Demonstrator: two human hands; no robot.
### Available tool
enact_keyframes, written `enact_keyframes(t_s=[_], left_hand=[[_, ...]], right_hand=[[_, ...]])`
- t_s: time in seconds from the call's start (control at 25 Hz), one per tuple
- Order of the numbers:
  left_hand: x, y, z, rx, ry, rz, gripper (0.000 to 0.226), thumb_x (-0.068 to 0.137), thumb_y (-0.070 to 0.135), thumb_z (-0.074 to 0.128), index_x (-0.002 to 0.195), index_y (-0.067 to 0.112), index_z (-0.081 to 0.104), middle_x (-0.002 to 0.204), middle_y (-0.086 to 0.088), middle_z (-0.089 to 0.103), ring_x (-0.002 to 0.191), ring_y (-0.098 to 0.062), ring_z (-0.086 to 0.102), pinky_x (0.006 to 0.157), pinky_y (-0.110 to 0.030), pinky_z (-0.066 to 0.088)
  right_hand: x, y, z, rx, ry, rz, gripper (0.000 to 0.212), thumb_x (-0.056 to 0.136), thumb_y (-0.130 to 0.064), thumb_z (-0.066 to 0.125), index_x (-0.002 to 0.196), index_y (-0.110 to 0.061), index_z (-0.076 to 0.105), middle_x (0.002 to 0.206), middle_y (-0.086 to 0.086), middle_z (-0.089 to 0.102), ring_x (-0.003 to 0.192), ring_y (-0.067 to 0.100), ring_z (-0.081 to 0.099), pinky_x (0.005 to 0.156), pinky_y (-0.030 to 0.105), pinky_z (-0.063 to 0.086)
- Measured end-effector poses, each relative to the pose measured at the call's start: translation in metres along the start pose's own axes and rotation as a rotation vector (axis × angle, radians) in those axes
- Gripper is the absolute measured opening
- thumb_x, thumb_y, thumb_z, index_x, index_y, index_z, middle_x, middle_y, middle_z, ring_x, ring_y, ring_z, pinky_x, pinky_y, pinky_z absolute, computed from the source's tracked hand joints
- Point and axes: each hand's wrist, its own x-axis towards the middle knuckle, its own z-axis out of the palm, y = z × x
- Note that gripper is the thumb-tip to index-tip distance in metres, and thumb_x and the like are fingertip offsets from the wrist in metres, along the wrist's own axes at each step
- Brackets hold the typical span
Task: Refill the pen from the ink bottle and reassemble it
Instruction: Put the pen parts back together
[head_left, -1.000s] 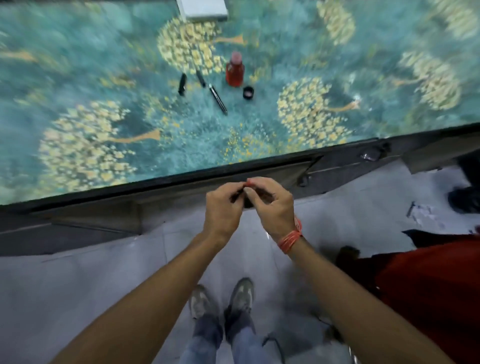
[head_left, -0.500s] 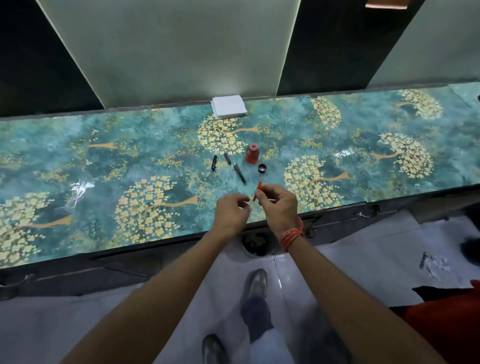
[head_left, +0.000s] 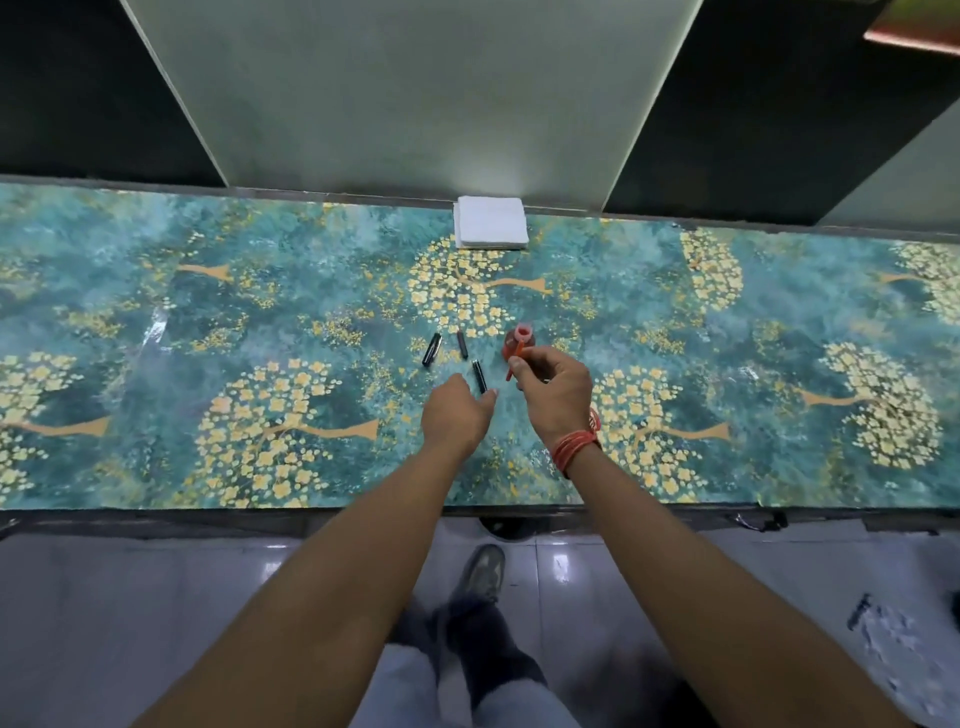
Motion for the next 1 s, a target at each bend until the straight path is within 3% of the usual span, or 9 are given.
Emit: enact_keyframes(t_s=[0.16, 0.24, 0.32, 0.36, 0.44, 0.56, 0.8, 1.0], left_hand=[[0.022, 0.019, -0.004, 0.043, -0.018, -0.046, 0.04, 0.089, 0.043, 0.059, 0.098, 0.004, 0.061, 0.091, -0.014, 0.067, 0.084, -0.034, 0.065, 0.061, -0.034, 0.046], [0.028, 0.02, -0.013, 0.004, -0.042, -0.009, 0.029, 0.089, 0.032, 0.061, 0.075, 0.006, 0.063, 0.072, -0.011, 0.065, 0.07, -0.031, 0.065, 0.056, -0.033, 0.046], [0.024, 0.012, -0.022, -0.083, -0.073, 0.095, 0.036, 0.09, 0.028, 0.062, 0.058, 0.013, 0.056, 0.054, -0.003, 0.054, 0.053, -0.022, 0.056, 0.057, -0.034, 0.046], [0.018, 0.008, -0.026, -0.14, -0.076, 0.163, 0.033, 0.091, 0.027, 0.062, 0.061, 0.014, 0.06, 0.057, -0.001, 0.057, 0.055, -0.017, 0.054, 0.061, -0.032, 0.047], [0.003, 0.001, -0.037, -0.272, -0.061, 0.289, 0.019, 0.092, 0.025, 0.062, 0.088, 0.01, 0.072, 0.079, -0.003, 0.07, 0.07, -0.015, 0.061, 0.071, -0.029, 0.05], [-0.003, -0.008, -0.046, -0.366, -0.032, 0.433, 0.022, 0.093, 0.017, 0.061, 0.109, 0.006, 0.07, 0.094, -0.009, 0.072, 0.082, -0.018, 0.065, 0.076, -0.03, 0.054], [0.01, -0.015, -0.052, -0.313, 0.084, 0.559, 0.02, 0.093, 0.013, 0.06, 0.107, 0.003, 0.07, 0.089, -0.015, 0.071, 0.08, -0.028, 0.065, 0.072, -0.04, 0.054], [0.019, -0.014, -0.057, -0.298, 0.064, 0.63, 0.017, 0.091, 0.011, 0.061, 0.101, 0.002, 0.071, 0.086, -0.014, 0.071, 0.077, -0.028, 0.065, 0.072, -0.045, 0.055]], right_hand=[[0.018, 0.001, 0.003, -0.01, -0.008, 0.001, 0.016, 0.083, -0.014, 0.073, 0.096, -0.006, 0.075, 0.088, 0.011, 0.075, 0.079, 0.023, 0.072, 0.075, 0.041, 0.062], [0.022, -0.002, 0.005, -0.015, -0.008, -0.002, 0.013, 0.083, -0.013, 0.073, 0.094, -0.007, 0.075, 0.087, 0.011, 0.075, 0.079, 0.024, 0.072, 0.075, 0.043, 0.062], [0.023, -0.008, 0.008, -0.007, -0.017, 0.0, 0.008, 0.083, -0.012, 0.073, 0.09, -0.007, 0.075, 0.085, 0.011, 0.074, 0.081, 0.026, 0.072, 0.075, 0.044, 0.061], [0.021, -0.011, 0.009, 0.011, -0.029, 0.001, 0.007, 0.084, -0.011, 0.072, 0.089, -0.007, 0.075, 0.085, 0.011, 0.074, 0.082, 0.027, 0.072, 0.075, 0.044, 0.061], [0.019, -0.018, 0.011, 0.046, -0.053, 0.0, 0.007, 0.086, -0.012, 0.069, 0.091, -0.007, 0.073, 0.084, 0.012, 0.073, 0.08, 0.027, 0.071, 0.075, 0.041, 0.061], [0.021, -0.026, 0.015, 0.087, -0.062, -0.014, 0.009, 0.089, -0.014, 0.067, 0.093, -0.007, 0.07, 0.085, 0.013, 0.073, 0.08, 0.026, 0.071, 0.074, 0.04, 0.06], [0.027, -0.032, 0.026, 0.124, -0.102, -0.057, 0.008, 0.089, -0.013, 0.065, 0.093, -0.007, 0.069, 0.083, 0.014, 0.073, 0.079, 0.025, 0.072, 0.073, 0.047, 0.06], [0.034, -0.034, 0.028, 0.146, -0.108, -0.053, 0.005, 0.089, -0.016, 0.065, 0.093, -0.015, 0.068, 0.084, 0.012, 0.074, 0.081, 0.025, 0.073, 0.073, 0.046, 0.06]])
